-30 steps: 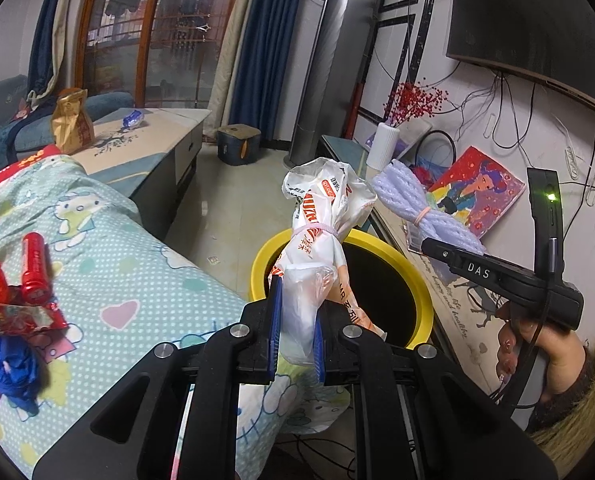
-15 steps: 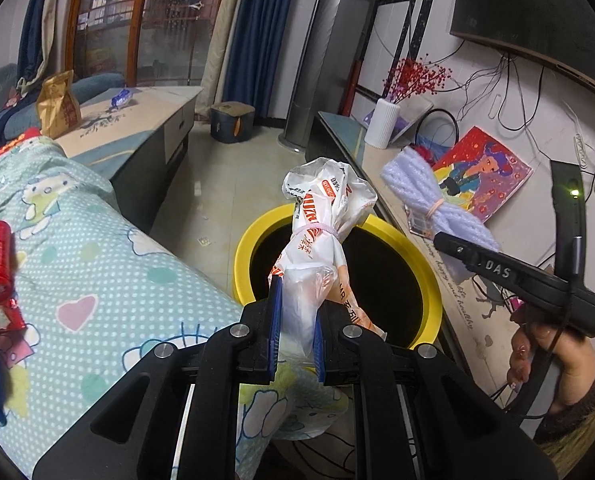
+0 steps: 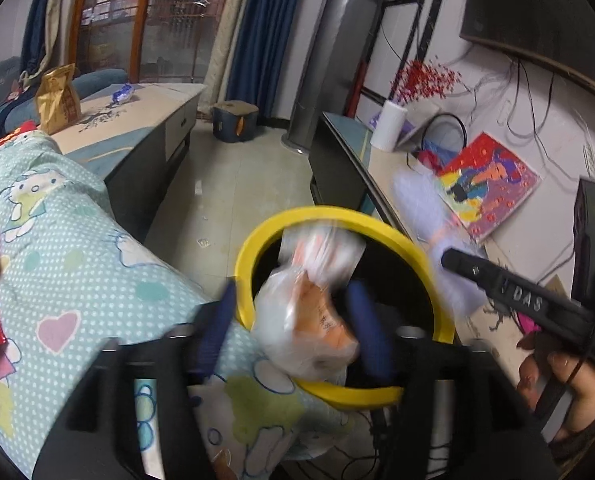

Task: Collect trash
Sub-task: 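Open both grippers to drop the plastic bag and lavender net into the bin, then move both open grippers back toward the red bags and wrappers on the bed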

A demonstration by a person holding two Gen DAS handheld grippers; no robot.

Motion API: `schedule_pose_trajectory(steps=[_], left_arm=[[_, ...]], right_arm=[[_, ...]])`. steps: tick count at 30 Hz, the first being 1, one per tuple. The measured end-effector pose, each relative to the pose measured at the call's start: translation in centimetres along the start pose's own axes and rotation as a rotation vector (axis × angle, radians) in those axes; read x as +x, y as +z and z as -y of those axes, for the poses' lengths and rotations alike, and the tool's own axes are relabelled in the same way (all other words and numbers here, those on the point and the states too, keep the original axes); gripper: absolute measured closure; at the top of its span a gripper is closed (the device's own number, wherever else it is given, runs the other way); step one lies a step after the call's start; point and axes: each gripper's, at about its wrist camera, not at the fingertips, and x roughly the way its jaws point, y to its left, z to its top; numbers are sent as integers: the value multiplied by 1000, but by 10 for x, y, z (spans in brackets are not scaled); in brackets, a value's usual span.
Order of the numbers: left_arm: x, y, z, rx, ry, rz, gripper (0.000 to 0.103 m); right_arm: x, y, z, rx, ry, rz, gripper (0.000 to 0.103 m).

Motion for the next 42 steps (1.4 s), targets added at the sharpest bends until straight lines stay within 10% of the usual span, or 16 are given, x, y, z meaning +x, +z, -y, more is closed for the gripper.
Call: schedule_pose_trajectory(steps=[9, 42], left_arm=[[-31, 4, -15, -52, 42, 58, 7], [-153, 3, -72, -136, 195, 265, 7]], right_arm=[[-7, 2, -10, -29, -12, 18, 42], [-62, -2, -104, -200, 209, 103, 31]])
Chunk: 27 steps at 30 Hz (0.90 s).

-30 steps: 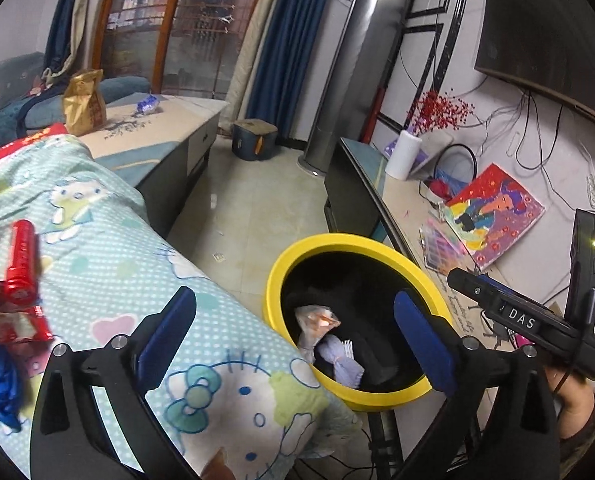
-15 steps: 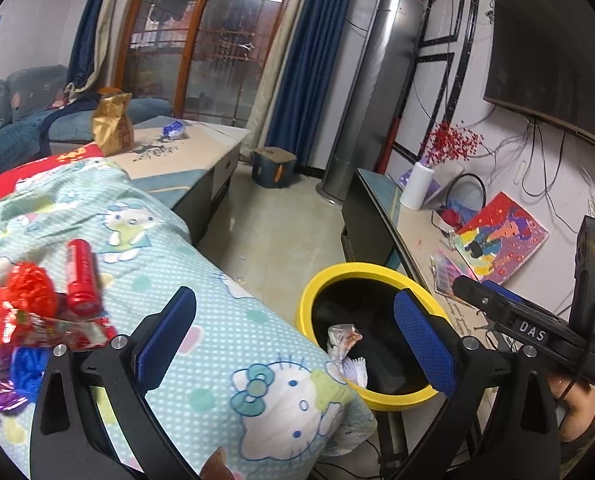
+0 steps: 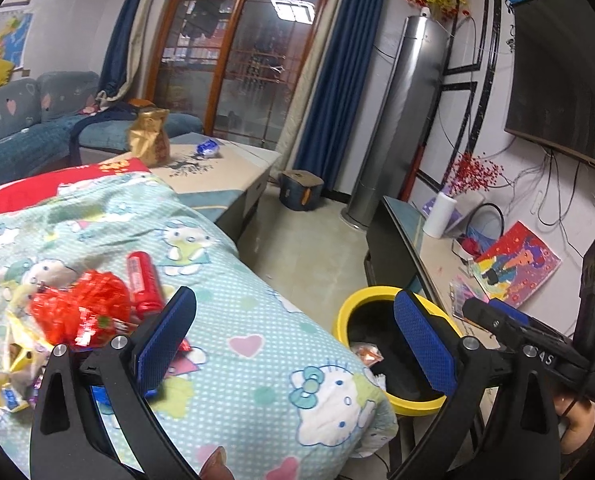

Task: Collect trash
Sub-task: 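Move both open grippers back toward the red bags and wrappers on the bed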

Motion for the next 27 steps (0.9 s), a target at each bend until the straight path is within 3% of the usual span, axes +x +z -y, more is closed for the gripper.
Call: schedule_pose_trajectory(steps=[27], left_arm=[[-36, 3, -91, -152, 180, 50, 7]], right_arm=[[9, -28, -96, -172, 216, -80, 30]])
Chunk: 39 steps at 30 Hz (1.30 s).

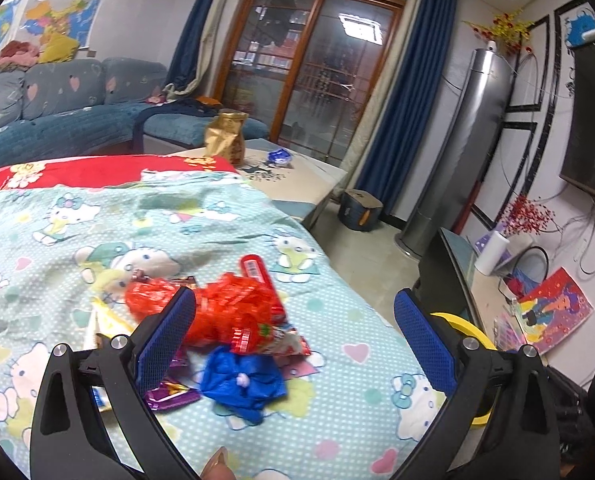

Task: Collect trash
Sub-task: 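Move both open grippers back toward the red bags and wrappers on the bed, then grasp the red plastic bag with the left gripper while the right grasps the red wrapper strip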

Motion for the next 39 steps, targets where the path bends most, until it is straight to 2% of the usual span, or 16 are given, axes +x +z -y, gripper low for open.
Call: schedule_pose_trajectory(steps=[4, 11, 17, 20, 26, 32, 39], left_arm=[[-2, 3, -17, -26, 30, 5, 7], [-2, 10, -56, -76, 130, -13, 7], [5, 17, -89, -109, 175, -54, 8], [9, 19, -100, -121, 181, -79, 22], [31, 19, -113, -146, 156, -161, 34], [53, 15, -117, -148, 138, -225, 36], [76, 12, -118, -136, 154, -285, 40]], right_arm=[[8, -1, -18, -38, 32, -17, 30], [23, 1, -45, -115, 84, -44, 30], [43, 6, -68, -171, 129, -78, 36], [52, 7, -80, -200, 147, -94, 37], [68, 6, -100, -252, 173, -116, 40], [84, -2, -106, -261, 183, -157, 41], [88, -12, -113, -264, 198, -188, 41]])
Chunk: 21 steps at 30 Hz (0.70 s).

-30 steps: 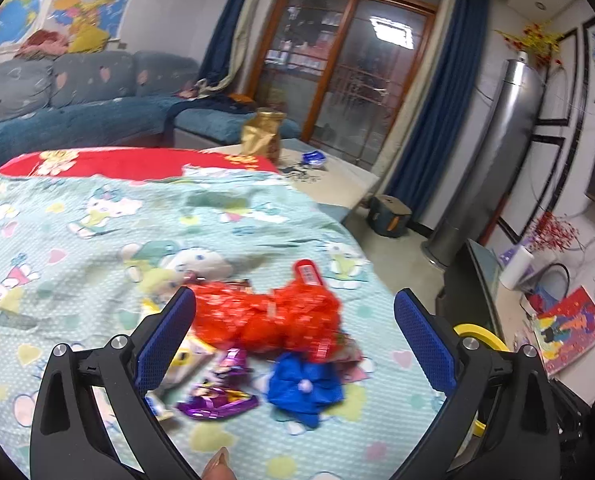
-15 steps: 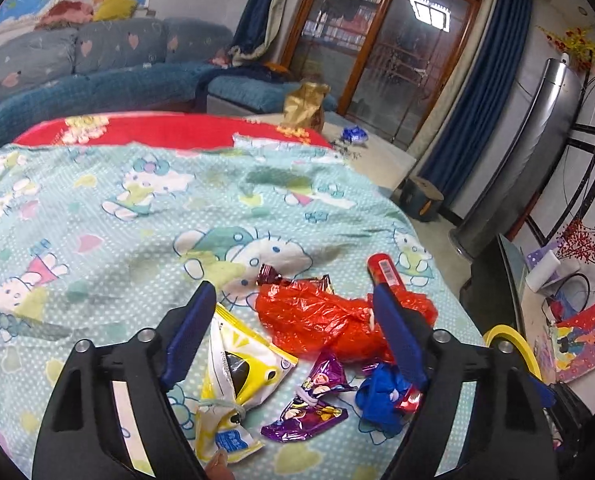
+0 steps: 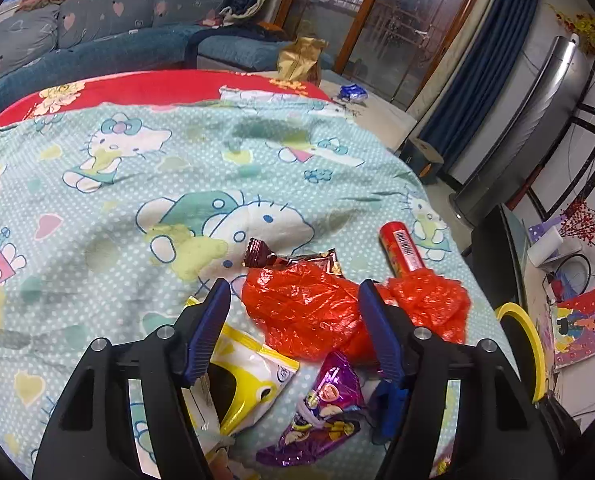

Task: Collect trash
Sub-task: 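Grasp the red plastic bag with the left gripper while the right grasps the red wrapper strip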

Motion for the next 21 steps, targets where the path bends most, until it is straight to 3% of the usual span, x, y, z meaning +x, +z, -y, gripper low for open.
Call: schedule_pose_trajectory(steps=[10, 12, 17, 21], left_arm=[[22, 1, -7, -23, 4, -53, 42], [24, -1, -5, -25, -2, -60, 57], [22, -7, -1, -23, -15, -65, 73], [19, -11, 2, -16, -18, -58, 90]], right_arm=[[-10, -33, 15, 118, -111, -16, 41], [-7, -39, 20, 145, -121, -43, 41], [-5, -42, 30, 186, -121, -54, 45], [-4, -48, 35, 222, -98, -62, 55]])
